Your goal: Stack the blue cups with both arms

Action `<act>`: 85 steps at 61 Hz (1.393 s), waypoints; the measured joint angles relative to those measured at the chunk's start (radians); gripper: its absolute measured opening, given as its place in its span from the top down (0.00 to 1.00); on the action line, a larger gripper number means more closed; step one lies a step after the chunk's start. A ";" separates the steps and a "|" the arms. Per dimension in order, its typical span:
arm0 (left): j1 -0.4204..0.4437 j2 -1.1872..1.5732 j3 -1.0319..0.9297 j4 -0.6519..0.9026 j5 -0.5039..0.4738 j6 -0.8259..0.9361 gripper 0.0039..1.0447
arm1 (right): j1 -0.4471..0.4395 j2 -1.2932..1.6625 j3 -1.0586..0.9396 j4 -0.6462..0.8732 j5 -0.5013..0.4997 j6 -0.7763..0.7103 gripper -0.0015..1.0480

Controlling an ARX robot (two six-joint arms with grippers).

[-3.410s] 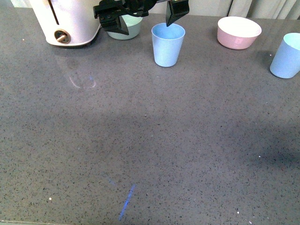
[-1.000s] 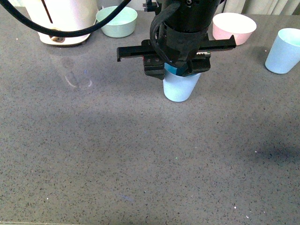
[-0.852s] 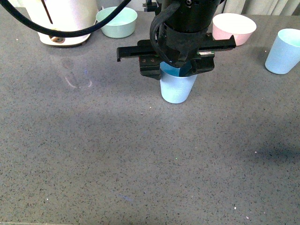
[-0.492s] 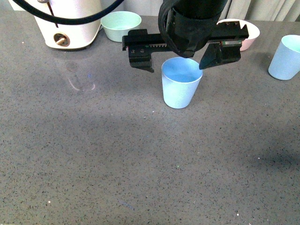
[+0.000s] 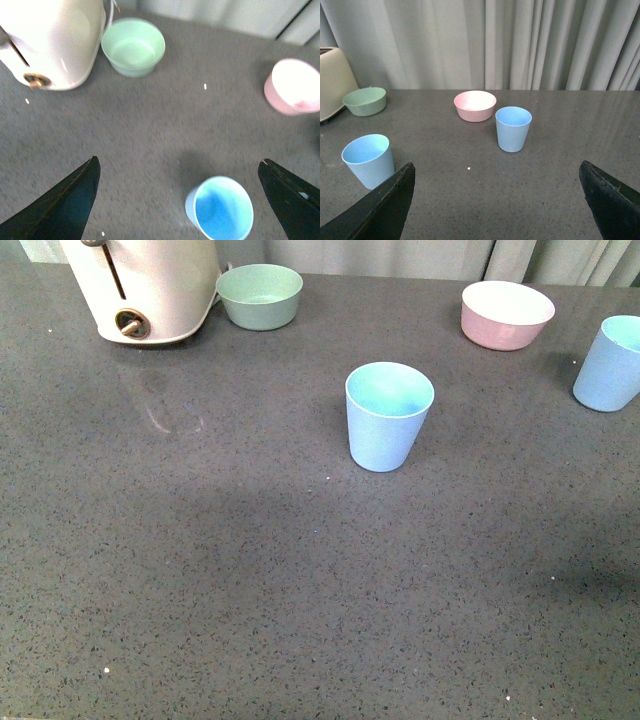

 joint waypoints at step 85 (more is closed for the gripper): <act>0.530 -0.981 -1.231 0.779 0.356 0.457 0.99 | 0.000 0.000 0.000 0.000 0.000 0.000 0.09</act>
